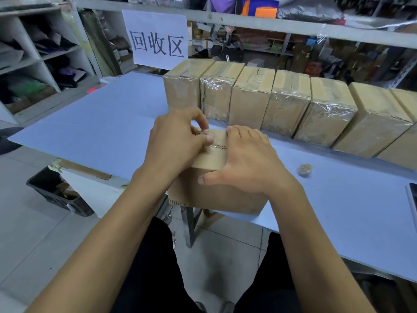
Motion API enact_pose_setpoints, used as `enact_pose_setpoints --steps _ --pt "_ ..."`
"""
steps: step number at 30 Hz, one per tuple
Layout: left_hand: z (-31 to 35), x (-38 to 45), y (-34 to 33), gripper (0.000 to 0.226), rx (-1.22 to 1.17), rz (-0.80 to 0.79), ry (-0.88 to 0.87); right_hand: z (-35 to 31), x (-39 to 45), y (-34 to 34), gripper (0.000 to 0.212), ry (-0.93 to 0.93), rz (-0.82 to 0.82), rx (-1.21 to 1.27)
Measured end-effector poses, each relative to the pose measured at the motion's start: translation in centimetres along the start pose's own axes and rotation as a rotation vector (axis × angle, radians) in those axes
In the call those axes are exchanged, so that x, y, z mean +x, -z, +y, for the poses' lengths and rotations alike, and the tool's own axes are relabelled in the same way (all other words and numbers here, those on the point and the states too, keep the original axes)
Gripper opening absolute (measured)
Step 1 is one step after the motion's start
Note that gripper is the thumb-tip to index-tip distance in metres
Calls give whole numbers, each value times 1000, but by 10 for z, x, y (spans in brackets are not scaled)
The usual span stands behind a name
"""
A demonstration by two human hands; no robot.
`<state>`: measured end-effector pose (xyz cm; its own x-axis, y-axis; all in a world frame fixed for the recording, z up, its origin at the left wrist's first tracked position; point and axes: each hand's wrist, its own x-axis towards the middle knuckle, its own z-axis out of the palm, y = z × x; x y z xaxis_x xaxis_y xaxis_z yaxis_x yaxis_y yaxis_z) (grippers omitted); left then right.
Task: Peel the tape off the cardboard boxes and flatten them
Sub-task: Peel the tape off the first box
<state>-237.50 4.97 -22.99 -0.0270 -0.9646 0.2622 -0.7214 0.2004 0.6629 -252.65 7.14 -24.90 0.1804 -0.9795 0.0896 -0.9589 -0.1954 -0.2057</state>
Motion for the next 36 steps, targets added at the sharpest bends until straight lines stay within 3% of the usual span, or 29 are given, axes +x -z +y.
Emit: enact_pose_setpoints --steps 5,11,15,23,28,32,36 --pt "-2 5 3 10 -130 -68 31 -1 0 0 98 -9 7 9" --pt "6 4 -11 10 155 -66 -152 -1 -1 -1 92 -7 31 34" --pt "6 8 -5 22 195 -133 -144 0 -1 1 90 1 22 35" --pt "1 9 -5 14 241 -13 -154 0 -1 0 101 -4 22 7" --pt "2 11 -3 24 247 -88 -109 0 -2 1 97 -2 22 23" --pt "-7 15 -5 19 232 -16 -84 2 -2 2 100 -1 23 9" --pt "-15 12 -10 31 204 36 -92 1 -2 0 99 -4 26 14"
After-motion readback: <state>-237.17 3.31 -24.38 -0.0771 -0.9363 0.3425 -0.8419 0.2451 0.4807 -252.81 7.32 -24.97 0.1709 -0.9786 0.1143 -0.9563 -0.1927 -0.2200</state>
